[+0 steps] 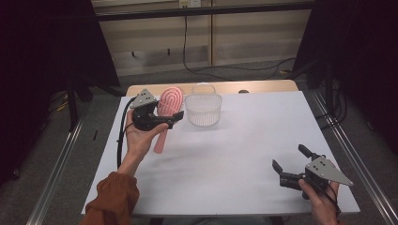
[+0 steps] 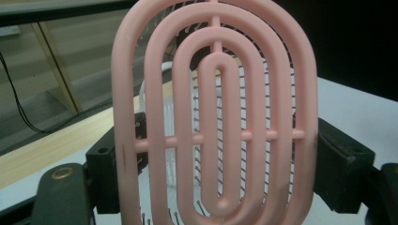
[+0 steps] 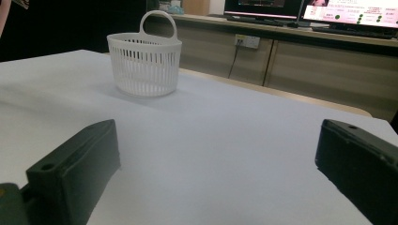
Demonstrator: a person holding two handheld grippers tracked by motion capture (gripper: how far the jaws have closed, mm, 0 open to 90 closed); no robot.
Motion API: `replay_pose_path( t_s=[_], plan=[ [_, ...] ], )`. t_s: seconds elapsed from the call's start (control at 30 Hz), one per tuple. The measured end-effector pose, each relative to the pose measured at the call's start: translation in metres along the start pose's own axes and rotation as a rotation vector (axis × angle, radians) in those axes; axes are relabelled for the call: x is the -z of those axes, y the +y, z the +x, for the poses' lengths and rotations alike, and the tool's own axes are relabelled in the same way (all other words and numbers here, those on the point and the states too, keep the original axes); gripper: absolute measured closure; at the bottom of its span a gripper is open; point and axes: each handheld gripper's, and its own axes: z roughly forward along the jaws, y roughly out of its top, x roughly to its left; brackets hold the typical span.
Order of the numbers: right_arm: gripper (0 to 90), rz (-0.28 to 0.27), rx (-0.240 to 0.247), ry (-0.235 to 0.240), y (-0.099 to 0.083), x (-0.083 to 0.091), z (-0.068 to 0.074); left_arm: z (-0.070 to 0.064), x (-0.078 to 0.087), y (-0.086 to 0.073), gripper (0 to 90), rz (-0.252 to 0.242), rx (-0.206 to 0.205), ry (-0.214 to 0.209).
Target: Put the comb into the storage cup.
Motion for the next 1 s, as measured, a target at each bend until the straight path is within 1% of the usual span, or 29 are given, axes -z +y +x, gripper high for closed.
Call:
replay_pose_path(
  t_s=[0.07, 0.13, 0.2, 0.3, 0.37, 0.43, 0.47, 0.53, 0.6, 0.63, 0.73, 0.83, 1.0],
  plan=[
    [0.0, -0.003, 0.000, -0.001, 0.000, 0.000, 0.000, -0.001, 0.000, 0.001, 21.1, -0.007, -0.007, 0.002],
    [0.0, -0.003, -0.001, 0.000, 0.000, 0.000, 0.000, -0.001, 0.000, 0.001, 21.1, -0.021, -0.001, -0.002],
    [0.0, -0.004, 0.000, 0.000, 0.000, 0.000, 0.000, -0.002, -0.001, 0.001, 21.0, -0.044, -0.004, 0.008],
    [0.0, -0.004, -0.002, 0.002, 0.000, 0.000, 0.000, -0.004, -0.001, 0.002, 21.0, -0.060, 0.008, 0.002],
    [0.0, -0.002, -0.001, 0.004, 0.000, 0.000, 0.000, -0.006, -0.002, 0.003, 21.0, -0.072, 0.004, 0.013],
    [0.0, -0.003, 0.000, 0.003, 0.000, 0.000, 0.000, -0.007, -0.002, 0.004, 21.0, -0.085, 0.006, 0.015],
    [0.0, -0.004, -0.001, 0.003, 0.000, 0.000, 0.000, -0.007, -0.002, 0.005, 21.0, -0.093, -0.002, 0.021],
    [0.0, -0.006, -0.003, 0.005, 0.000, 0.000, 0.000, -0.006, -0.004, 0.005, 21.0, -0.102, 0.001, 0.018],
    [0.0, -0.007, -0.003, 0.006, 0.000, 0.000, 0.000, -0.006, -0.006, 0.006, 21.0, -0.127, 0.001, 0.027],
    [0.0, -0.008, -0.003, 0.006, 0.000, 0.000, 0.000, -0.006, -0.007, 0.006, 21.0, -0.130, -0.005, 0.026],
    [0.0, -0.009, -0.004, 0.004, 0.000, 0.000, 0.000, -0.006, -0.009, 0.008, 21.0, -0.144, 0.015, 0.013],
    [0.0, -0.011, -0.002, 0.002, 0.000, 0.000, 0.000, -0.006, -0.011, 0.011, 20.9, -0.157, 0.028, 0.017],
    [0.0, -0.011, -0.002, 0.005, 0.000, 0.000, 0.000, -0.008, -0.013, 0.018, 20.9, -0.154, 0.005, 0.032]
  ],
)
